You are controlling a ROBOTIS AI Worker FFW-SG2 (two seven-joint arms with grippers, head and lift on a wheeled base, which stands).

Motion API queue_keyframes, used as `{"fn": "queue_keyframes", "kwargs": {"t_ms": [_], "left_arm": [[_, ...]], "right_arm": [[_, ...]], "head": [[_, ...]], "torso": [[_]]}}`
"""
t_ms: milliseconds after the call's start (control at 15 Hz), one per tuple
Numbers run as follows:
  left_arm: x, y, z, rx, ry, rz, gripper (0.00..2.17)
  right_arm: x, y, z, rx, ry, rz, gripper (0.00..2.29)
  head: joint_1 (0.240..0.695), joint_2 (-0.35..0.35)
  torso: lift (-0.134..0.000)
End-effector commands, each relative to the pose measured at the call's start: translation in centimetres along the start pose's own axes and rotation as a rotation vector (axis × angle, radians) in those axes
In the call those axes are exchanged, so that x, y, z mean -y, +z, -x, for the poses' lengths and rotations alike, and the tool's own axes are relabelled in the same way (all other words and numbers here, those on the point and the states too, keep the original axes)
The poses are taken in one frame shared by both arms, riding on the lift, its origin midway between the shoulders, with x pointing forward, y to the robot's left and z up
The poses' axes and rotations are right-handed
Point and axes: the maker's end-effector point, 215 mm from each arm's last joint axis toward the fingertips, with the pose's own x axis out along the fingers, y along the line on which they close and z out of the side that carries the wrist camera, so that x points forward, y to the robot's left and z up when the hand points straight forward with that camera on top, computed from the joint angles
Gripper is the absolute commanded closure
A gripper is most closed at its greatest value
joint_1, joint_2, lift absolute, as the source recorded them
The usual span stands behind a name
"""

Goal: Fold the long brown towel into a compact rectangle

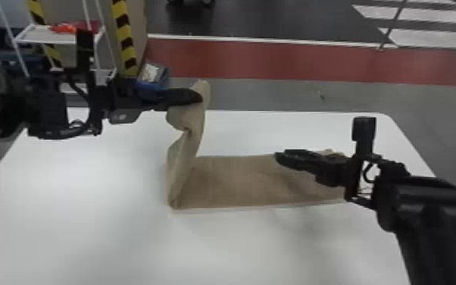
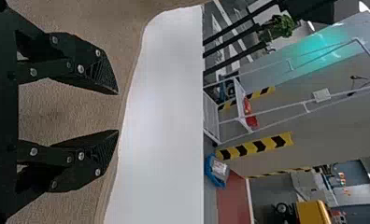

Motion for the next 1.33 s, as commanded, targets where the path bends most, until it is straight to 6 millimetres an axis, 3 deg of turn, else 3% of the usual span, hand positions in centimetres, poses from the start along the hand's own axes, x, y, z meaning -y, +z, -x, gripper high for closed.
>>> {"fn": "queue_keyframes", "kwargs": {"t_ms": [0,133,333,533,733,1133,1200,1267], "left_arm": [[-0.2,-0.6,-2.1,0.013,0.013,-0.014,1.88],[-0.7,-0.6,-5.4,0.082,0.054,-0.067,1.88],[0.3,-1.5,-10.0,0.158,0.063,-0.115,1.88],[0.9,-5.2,-13.0,0.092,0.079,-0.151,1.88],[1.6,-7.0,-14.2,0.053,0.069,-0.154,1.88],[0.7,-8.6,-15.6,0.056,0.113,-0.164,1.88],[0.6,-9.0,-15.9,0.055,0.114,-0.164,1.79],[0.4,-9.4,-16.1,0.053,0.114,-0.161,1.44]], "right_arm": [[3.6,1.8,3.4,0.060,-0.056,-0.014,0.06],[6.6,2.8,6.8,0.113,-0.096,-0.024,0.07],[10.2,3.5,11.6,0.175,-0.158,-0.023,0.08],[12.1,2.7,14.6,0.198,-0.191,-0.026,0.08],[12.8,2.5,15.7,0.204,-0.206,-0.023,0.08],[12.3,2.3,15.1,0.213,-0.191,-0.015,0.08],[12.3,2.2,15.2,0.216,-0.191,-0.018,0.08],[12.4,2.1,15.2,0.217,-0.191,-0.024,0.08]], "head": [[0.677,-0.120],[0.664,-0.185],[0.651,-0.263],[0.640,-0.339],[0.653,-0.350],[0.663,-0.350],[0.665,-0.350],[0.670,-0.350]], "torso": [[-0.123],[-0.123],[-0.123],[-0.123],[-0.123],[-0.123],[-0.123],[-0.123]]}}
